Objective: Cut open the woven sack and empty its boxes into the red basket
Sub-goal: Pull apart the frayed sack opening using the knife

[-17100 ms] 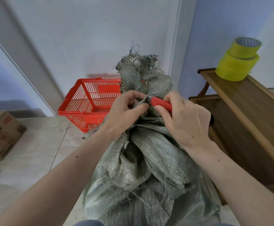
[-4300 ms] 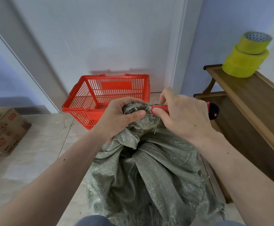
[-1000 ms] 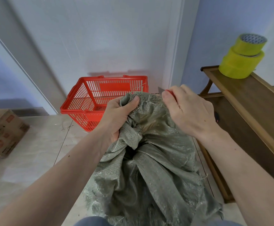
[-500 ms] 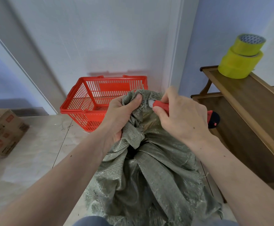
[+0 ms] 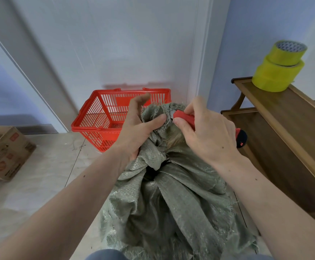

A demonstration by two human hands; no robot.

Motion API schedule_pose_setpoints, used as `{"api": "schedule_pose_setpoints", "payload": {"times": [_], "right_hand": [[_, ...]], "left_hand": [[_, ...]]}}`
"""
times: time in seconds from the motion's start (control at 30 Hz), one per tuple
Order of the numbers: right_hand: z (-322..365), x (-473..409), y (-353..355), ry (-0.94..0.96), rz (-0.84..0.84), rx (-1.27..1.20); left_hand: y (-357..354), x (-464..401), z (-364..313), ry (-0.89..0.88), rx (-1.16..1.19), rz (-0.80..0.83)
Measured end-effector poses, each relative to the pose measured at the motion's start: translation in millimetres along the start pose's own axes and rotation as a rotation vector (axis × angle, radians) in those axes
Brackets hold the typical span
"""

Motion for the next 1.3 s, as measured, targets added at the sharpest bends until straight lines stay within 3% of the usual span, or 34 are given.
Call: {"api": "schedule_pose_setpoints", "payload": {"times": [0.07, 0.17, 0.7, 0.9, 1.0, 1.07, 1.17, 1.3], "right_hand": [[1, -1, 1, 0.011, -0.002, -0.007], [2, -2, 4, 0.018, -0.013, -0.018], [-12, 3, 6, 0.036, 0.044, -0.035], [-15, 13, -13, 0.005, 0.146, -0.025], [-42, -13, 23, -0.235, -0.068, -0.011], [-48, -22, 28, -0.327, -0.084, -0.048], [-36, -10, -17, -0.266, 0.209, -0.116], [-32, -7, -30, -0.322, 0.373, -0.355]], "left_hand": [[0, -2, 0, -0.098, 0.017, 0.125], [-4, 0, -8, -0.032, 0.110, 0.211], [-2, 0, 7, -0.045, -0.143, 0.127], [11, -5, 16, 0.122, -0.370, 0.227], [34, 8, 57, 0.309, -0.776, 0.342], [39, 18, 69, 0.359, -0.694, 0.229], [26, 10, 53, 0.234, -0.378, 0.119], [18, 3, 40, 0.248, -0.162, 0.094]]}}
Point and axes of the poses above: each hand's wrist, its own x-axis away from the middle knuckle, its own y-axis out of the back of the hand, z = x × y, the point moved 1 cm from there along -x, towards the middle knuckle, and after that the axes turned 11 degrees about -x, right-handed, at the moved point
